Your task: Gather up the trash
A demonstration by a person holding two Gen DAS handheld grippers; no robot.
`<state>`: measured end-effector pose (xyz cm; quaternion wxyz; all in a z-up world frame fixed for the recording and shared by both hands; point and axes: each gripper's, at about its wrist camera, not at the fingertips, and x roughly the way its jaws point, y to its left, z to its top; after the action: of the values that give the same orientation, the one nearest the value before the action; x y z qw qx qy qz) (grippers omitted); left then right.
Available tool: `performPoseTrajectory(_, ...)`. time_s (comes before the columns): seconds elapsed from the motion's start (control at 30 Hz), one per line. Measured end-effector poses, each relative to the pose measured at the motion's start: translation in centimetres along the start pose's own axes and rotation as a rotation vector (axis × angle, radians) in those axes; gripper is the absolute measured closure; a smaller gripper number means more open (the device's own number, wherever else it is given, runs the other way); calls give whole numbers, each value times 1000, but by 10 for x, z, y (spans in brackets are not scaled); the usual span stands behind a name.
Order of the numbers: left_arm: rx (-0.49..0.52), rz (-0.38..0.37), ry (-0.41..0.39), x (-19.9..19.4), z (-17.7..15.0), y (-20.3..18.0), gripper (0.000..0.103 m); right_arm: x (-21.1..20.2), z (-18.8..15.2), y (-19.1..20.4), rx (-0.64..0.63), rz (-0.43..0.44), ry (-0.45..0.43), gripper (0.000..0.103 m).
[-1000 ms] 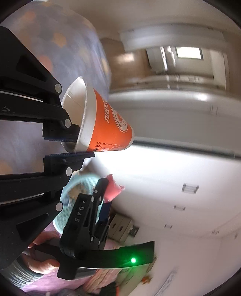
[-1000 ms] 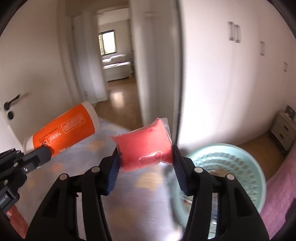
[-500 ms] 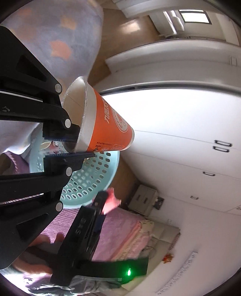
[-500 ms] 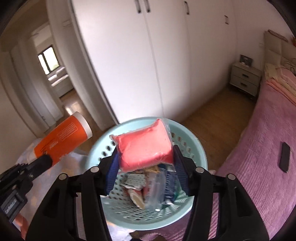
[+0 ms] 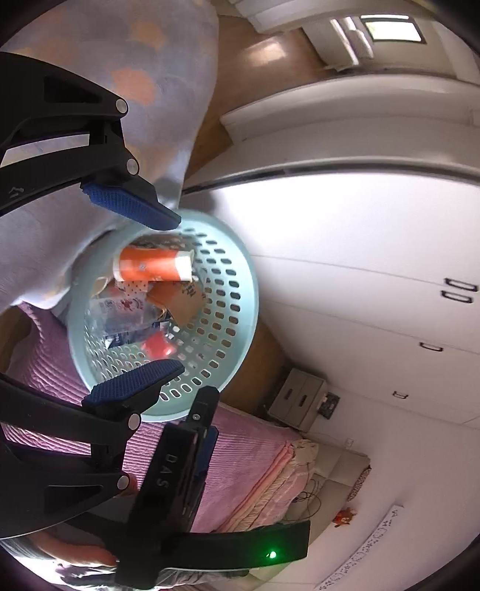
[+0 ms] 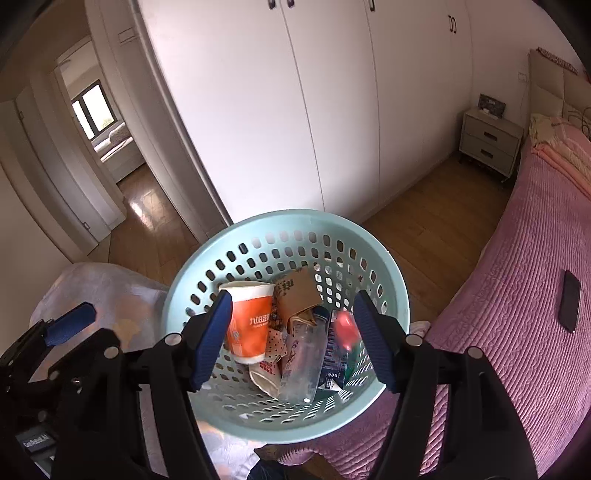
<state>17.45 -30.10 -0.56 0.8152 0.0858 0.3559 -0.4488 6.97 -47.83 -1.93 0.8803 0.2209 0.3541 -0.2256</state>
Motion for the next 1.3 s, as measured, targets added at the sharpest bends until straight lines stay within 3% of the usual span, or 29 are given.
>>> performPoseTrajectory(0.23,-4,86,-146,-78,-27,7,26,-43,-18,32,-66,31,-76,39)
performPoseTrajectory(0.3,-3,225,-233,-104,-41,6,26,-56,-25,42,-75,30,-116,39)
performPoseTrajectory(0.43,-35,357,-326,-140,-63,9,20,-86,-46,65,-130,66,-218,38)
performPoseTrajectory(0.6,-47,568,-406,-169,-101,15,10,-118,-75,89,-234,82,-388,27)
performPoseTrajectory(0.73,-65,610,-438,-173,-121,24,9,-132,-92,96,-232,106,-452,16)
performPoseTrajectory(0.9,-96,681,-519,-174,-139,36,9,-138,-109,104,-259,14,-536,12)
performPoseTrajectory(1.0,-63,710,-537,-174,-140,29,9,-138,-116,109,-266,2,-538,12)
performPoseTrajectory(1.3,-60,672,-482,-165,-147,35,8,-111,-132,101,-191,44,-473,12)
